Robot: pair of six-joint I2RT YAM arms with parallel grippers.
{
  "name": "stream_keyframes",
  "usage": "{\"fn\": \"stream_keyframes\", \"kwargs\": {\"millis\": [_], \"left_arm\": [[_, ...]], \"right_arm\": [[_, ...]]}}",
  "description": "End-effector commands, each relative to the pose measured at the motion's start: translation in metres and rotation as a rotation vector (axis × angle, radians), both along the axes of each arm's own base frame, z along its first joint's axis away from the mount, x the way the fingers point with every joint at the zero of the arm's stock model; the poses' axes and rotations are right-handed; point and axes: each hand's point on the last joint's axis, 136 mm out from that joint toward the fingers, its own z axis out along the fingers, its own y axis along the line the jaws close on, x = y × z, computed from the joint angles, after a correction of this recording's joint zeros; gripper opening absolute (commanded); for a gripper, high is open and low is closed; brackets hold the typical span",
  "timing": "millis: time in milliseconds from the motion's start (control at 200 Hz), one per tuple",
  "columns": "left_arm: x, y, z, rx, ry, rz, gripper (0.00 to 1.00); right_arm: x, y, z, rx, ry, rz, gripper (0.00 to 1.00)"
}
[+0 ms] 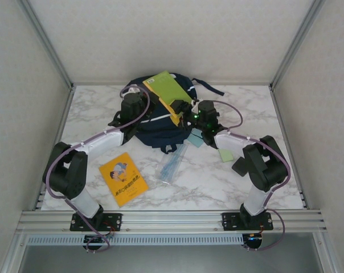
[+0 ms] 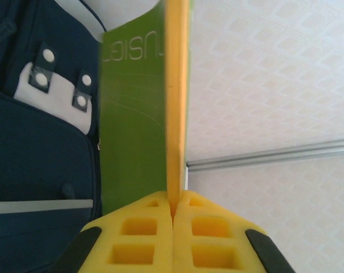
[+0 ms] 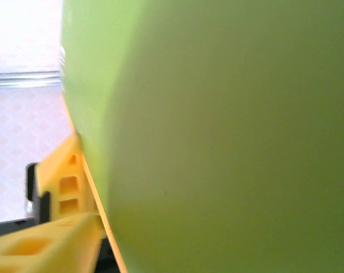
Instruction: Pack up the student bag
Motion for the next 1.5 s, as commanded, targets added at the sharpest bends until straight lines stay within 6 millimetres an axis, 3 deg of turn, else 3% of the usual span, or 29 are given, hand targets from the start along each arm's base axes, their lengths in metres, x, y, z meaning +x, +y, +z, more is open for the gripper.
{"fn": "stream_keyframes", "kwargs": {"millis": [0, 75, 210, 225, 265, 295, 340, 370, 405, 556, 621, 846, 1006, 1286, 1497], "left_arm": [[-0.008, 0.008, 0.033, -0.044, -0.070, 0.019, 0.00], [-0.008, 0.008, 0.031, -0.038, -0.063, 0.012, 0.00], [-0.007, 0.001, 0.026, 0.014, -0.036, -0.041, 0.01], [-0.007, -0.001, 0.026, 0.023, -0.030, -0.053, 0.05], [-0.008, -0.004, 0.023, 0.068, -0.019, -0.086, 0.26], [-0.009, -0.005, 0.021, 0.111, -0.015, -0.108, 0.51], [-0.012, -0.005, 0.018, 0.183, -0.011, -0.133, 0.77], [-0.014, -0.004, 0.018, 0.235, -0.019, -0.149, 0.86], [-0.017, -0.004, 0.018, 0.294, -0.032, -0.174, 0.89], [-0.023, -0.006, 0.003, 0.597, -0.053, -0.320, 0.91], [-0.025, -0.005, -0.019, 0.723, 0.002, -0.398, 0.88], [-0.023, -0.025, -0.054, 0.914, 0.021, -0.587, 0.82], [-0.017, -0.045, -0.082, 1.103, 0.052, -0.677, 0.81], [0.000, -0.097, -0.122, 1.269, 0.106, -0.721, 0.82], [0.030, -0.094, -0.156, 1.353, 0.207, -0.613, 0.73]], "right_arm": [[0.015, -0.011, 0.038, 0.011, -0.115, -0.063, 0.31], [0.018, -0.016, 0.036, -0.027, -0.120, -0.079, 0.00], [0.020, -0.022, 0.043, -0.074, -0.162, -0.083, 0.00], [0.020, -0.023, 0.044, -0.082, -0.168, -0.081, 0.00], [0.019, -0.026, 0.047, -0.109, -0.182, -0.079, 0.00], [0.019, -0.030, 0.043, -0.142, -0.173, -0.078, 0.00], [0.019, -0.037, 0.044, -0.184, -0.178, -0.079, 0.00], [0.018, -0.042, 0.044, -0.207, -0.181, -0.079, 0.00], [0.019, -0.050, 0.043, -0.233, -0.178, -0.085, 0.00], [0.022, -0.092, 0.036, -0.342, -0.153, -0.123, 0.00], [0.021, -0.113, 0.032, -0.393, -0.137, -0.140, 0.00], [0.010, -0.190, 0.020, -0.571, -0.086, -0.226, 0.00], [-0.005, -0.230, 0.018, -0.646, -0.072, -0.287, 0.00], [-0.026, -0.260, 0.016, -0.703, -0.071, -0.339, 0.00], [-0.033, -0.261, 0.011, -0.687, -0.068, -0.327, 0.00]]}}
